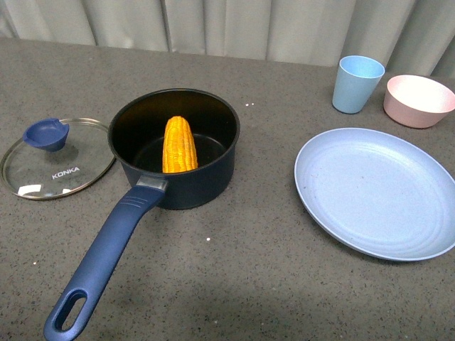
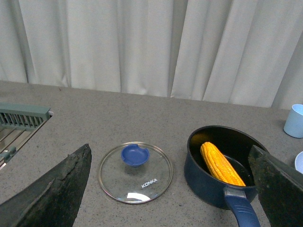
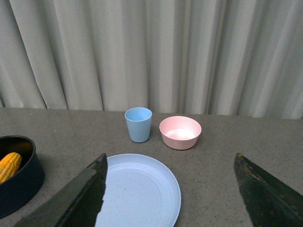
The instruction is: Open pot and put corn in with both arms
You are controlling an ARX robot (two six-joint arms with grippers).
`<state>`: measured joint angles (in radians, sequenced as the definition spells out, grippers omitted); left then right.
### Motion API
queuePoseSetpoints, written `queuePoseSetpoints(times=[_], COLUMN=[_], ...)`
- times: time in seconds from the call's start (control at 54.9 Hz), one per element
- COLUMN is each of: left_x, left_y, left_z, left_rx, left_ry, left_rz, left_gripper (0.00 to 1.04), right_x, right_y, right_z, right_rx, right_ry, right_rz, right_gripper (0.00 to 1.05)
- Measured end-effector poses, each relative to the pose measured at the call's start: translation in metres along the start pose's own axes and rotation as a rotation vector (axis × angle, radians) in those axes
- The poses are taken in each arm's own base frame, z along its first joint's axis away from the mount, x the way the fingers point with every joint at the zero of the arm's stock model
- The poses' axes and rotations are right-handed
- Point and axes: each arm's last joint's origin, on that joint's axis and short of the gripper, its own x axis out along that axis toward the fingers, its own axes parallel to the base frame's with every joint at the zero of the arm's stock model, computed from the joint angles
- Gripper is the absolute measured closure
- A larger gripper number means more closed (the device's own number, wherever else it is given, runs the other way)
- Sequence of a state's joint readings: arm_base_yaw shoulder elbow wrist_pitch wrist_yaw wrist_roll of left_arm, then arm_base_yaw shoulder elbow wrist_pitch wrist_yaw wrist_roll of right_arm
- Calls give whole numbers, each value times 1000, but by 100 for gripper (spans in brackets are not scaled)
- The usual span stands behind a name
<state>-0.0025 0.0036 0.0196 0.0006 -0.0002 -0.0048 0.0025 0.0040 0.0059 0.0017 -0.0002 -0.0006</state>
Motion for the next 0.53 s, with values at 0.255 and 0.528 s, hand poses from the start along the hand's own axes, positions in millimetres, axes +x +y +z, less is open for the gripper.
queuePoseSetpoints(times=[0.255, 0.528], left_x=[0, 0], left_y=[0, 0], left_z=[0, 0], left_rx=[0, 0], left_ry=[0, 0], left_rz=[0, 0], left_gripper=[7, 7], right_x=[0, 0], right_y=[0, 0], right_z=[0, 0], right_rx=[1, 1], right_ry=[0, 0], right_rz=[0, 0], right_gripper=[9, 9])
